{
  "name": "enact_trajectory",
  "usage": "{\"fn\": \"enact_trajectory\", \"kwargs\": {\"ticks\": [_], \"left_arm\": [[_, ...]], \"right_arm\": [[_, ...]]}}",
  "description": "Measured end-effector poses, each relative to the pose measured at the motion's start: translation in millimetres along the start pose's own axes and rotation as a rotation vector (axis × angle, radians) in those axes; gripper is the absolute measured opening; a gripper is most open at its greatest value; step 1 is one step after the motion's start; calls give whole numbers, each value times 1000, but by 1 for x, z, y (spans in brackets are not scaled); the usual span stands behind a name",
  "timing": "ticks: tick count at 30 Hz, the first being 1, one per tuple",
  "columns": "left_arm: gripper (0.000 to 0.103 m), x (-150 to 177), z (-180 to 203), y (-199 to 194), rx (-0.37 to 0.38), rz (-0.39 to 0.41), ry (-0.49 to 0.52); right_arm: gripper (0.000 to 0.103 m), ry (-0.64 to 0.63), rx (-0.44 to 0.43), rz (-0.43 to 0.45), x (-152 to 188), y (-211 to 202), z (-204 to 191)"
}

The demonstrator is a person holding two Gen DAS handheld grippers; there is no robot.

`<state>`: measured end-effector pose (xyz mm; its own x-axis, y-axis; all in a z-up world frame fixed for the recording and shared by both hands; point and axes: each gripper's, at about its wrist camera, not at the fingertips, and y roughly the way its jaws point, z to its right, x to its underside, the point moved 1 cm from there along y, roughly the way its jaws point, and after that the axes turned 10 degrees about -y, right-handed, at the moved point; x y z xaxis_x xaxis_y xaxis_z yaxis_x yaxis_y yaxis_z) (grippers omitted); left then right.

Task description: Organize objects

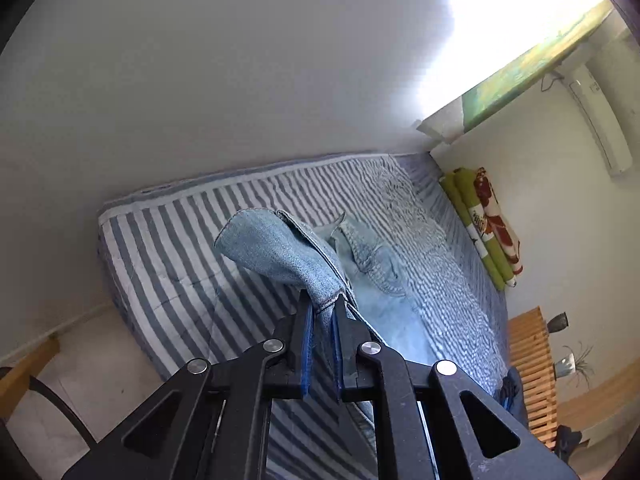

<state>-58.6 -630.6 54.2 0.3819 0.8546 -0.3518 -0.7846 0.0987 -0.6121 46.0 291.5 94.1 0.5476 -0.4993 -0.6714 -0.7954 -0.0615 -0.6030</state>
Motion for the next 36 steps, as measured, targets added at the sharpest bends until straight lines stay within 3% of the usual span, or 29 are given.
{"fn": "enact_trajectory", "kwargs": {"ticks": [3,6,15,17,20,22,24,28,30,34,36], "left_arm": [[8,-22,21,-3,19,54,-46],[8,-40,58,18,-36,96,6],[9,-62,152,181,-235,53,163],[17,-55,165,221,-292,14,217],[41,-42,180,264,-382,-89,278],[41,-34,190,270,-401,-93,331],[41,-28,198,264,-402,-72,369],[41,-1,212,242,-385,-52,462],[42,17,219,231,-397,-43,537],[43,53,231,210,-411,-57,589],[43,78,240,201,-386,-91,606]], "right_arm": [[6,-23,-9,17,-24,15,-18],[6,-61,0,-14,-43,50,-34],[6,-148,177,-165,-95,244,-19],[6,-169,211,-240,-95,292,-9],[9,-192,195,-397,-87,344,8],[10,-165,168,-434,-83,348,18],[19,-160,118,-432,-85,336,25],[27,-143,53,-344,-93,282,44],[39,-125,73,-289,-91,254,64],[40,-158,174,-310,-70,236,103],[40,-115,168,-343,-59,238,124]]}}
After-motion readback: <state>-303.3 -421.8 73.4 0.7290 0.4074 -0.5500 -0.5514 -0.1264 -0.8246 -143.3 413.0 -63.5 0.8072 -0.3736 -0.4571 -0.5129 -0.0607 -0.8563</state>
